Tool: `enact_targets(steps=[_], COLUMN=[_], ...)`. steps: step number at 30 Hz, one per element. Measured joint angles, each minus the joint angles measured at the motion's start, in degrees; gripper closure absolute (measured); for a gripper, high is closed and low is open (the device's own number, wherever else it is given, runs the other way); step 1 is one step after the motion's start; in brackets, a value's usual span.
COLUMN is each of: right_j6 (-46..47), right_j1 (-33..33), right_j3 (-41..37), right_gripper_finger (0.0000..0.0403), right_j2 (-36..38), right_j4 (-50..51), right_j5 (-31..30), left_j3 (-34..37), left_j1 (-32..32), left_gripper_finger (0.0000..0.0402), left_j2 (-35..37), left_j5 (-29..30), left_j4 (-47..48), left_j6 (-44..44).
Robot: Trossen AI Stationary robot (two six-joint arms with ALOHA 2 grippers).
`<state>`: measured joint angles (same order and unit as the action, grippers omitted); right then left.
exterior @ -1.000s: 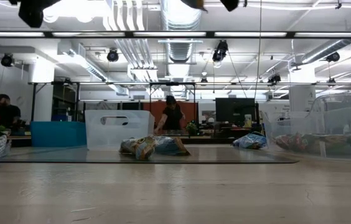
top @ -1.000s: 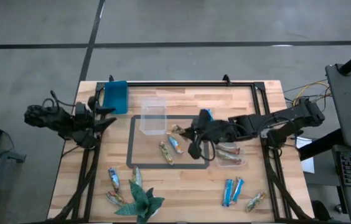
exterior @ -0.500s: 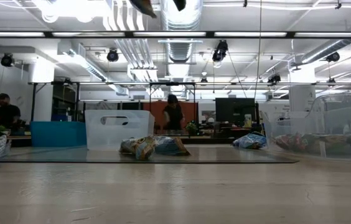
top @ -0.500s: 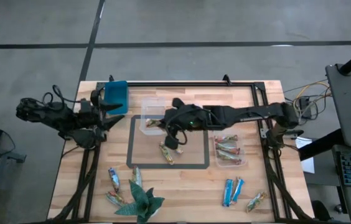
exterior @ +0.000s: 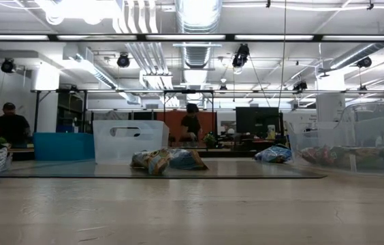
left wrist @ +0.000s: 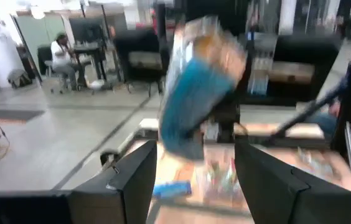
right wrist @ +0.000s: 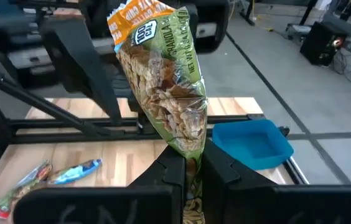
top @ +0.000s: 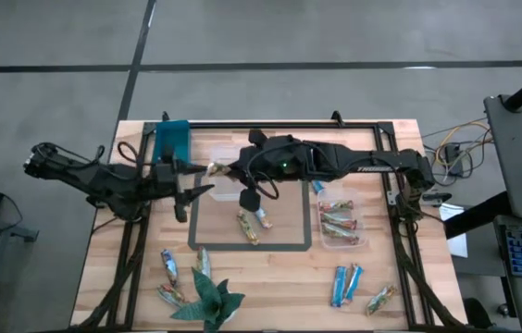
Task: Pick and place Granola Bars by type
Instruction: Put the yellow granola bar into the left transparent bin
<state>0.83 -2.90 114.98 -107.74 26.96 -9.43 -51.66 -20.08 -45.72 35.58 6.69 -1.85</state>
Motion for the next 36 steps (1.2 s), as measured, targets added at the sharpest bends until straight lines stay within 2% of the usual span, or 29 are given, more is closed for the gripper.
enact_targets(steps=[8, 22, 25, 32, 36], right_j6=[0.8, 1.7, 1.7, 1.1, 1.3], right_j1=[0.0, -0.2, -0.2, -0.2, -0.2], right_j3=[-0.8, -1.1, -1.1, -1.1, -1.1], right_gripper_finger=[0.0390, 0.0390, 0.0390, 0.0390, 0.0390], right_j2=[0.0, 0.0, 0.0, 0.0, 0.0], right_j4=[-0.2, -0.2, -0.3, -0.2, -0.2], right_j5=[0.5, 0.5, 0.5, 0.5, 0.5], left_j3=[-0.4, -0.5, -0.8, -1.0, -1.0], left_j1=[1.1, 2.5, 2.6, 2.6, 2.7], left_gripper_finger=[0.0204, 0.0210, 0.0234, 0.0323, 0.0354], left_j2=[-4.1, -5.9, -5.8, -5.9, -5.9], left_j5=[0.1, 0.7, 1.0, 1.0, 1.0], left_j4=[-4.9, -10.7, -10.9, -11.1, -11.1], left_j6=[-1.2, -2.1, -2.6, -3.7, -3.7])
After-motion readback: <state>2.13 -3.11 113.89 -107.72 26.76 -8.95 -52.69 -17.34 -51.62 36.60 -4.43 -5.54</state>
